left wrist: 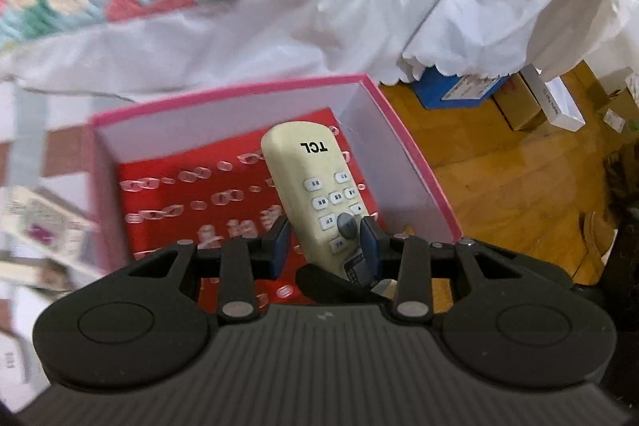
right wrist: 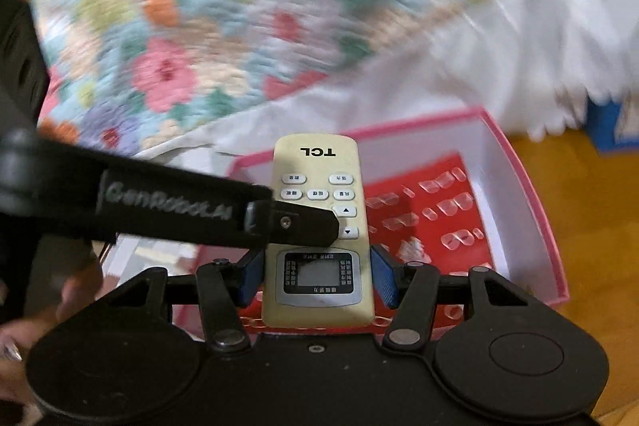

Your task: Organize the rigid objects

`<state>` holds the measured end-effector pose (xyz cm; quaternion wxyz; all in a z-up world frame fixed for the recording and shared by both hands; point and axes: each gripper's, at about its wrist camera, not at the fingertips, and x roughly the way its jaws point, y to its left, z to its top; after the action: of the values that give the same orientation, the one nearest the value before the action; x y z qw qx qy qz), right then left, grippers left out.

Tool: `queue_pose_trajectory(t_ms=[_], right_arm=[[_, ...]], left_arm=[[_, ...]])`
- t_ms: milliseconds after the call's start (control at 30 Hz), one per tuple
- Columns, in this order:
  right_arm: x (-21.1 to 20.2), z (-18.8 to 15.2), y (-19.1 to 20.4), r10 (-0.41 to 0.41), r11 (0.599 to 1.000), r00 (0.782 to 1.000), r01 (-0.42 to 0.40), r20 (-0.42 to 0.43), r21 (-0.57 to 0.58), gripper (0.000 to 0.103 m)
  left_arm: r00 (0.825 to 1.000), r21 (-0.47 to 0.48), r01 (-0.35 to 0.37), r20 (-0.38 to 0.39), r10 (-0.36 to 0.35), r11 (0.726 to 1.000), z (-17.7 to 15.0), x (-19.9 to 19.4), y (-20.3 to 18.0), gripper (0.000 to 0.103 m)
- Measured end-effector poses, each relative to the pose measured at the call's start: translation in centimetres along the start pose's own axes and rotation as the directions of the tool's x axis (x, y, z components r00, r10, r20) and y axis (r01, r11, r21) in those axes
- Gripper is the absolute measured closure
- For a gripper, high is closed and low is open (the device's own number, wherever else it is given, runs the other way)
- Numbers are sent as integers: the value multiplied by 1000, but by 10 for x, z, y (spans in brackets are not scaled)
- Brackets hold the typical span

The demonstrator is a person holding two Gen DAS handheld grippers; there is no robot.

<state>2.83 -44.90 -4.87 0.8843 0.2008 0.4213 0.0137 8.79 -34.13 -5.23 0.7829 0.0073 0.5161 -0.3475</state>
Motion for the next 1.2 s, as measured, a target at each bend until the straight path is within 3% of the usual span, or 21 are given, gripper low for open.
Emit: queue_pose_trajectory(t_ms=[133,367,433,533,600,800,967,1067,1200], right_arm=[[13,0,-11,-99,995,994,98,-54,-15,42],[41,-2,-27,-239,970,962,241,-135,-3,42],[52,-5,-31,-264,964,952,263,-156,-24,42],[72,-12,-28,-345,936,917,322,-202,-140,41],[70,-15,-24,-377,921,909,346,-180,-181,41],[22,-8,-2,-258,961,963,248,-71,-125,40],[-15,-8,48,-65,981,996,53,-61,-187,40],[-23,-15,79,64,974,993,-85,-104,-208,40],[-18,-27,115,177,947,968,-216,-176,-237,40]], left_arm=[[998,-45,37,-58,-39,998,11,39,2,66],[986,-116,72,-139,-88,991,11,89,7,66],[986,-133,29,-157,-50,991,9,99,10,60],[989,-83,-28,-144,16,996,8,96,13,59],[991,-55,-37,-128,30,998,7,85,18,56],[994,31,-32,-99,35,999,9,29,41,56],[997,123,-50,-51,57,991,6,-30,56,52],[996,150,-72,-36,78,986,-2,-61,72,50],[994,141,-98,-27,103,985,-16,-90,98,49]])
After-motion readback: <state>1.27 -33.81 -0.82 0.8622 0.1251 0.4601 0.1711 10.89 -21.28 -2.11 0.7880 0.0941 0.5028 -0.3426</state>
